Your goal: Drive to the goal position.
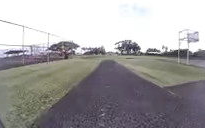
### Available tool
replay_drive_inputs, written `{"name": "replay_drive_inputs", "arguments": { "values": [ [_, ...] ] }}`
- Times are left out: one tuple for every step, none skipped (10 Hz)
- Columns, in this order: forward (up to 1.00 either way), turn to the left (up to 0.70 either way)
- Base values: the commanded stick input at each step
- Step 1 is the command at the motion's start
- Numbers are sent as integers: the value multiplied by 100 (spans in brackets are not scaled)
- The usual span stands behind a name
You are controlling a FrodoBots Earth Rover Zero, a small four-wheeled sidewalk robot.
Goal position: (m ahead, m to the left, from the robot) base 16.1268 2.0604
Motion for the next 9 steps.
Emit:
{"name": "replay_drive_inputs", "arguments": {
  "values": [
    [85,0],
    [85,0],
    [85,0],
    [85,0],
    [85,0],
    [85,0],
    [85,0],
    [85,0],
    [85,0]
  ]
}}
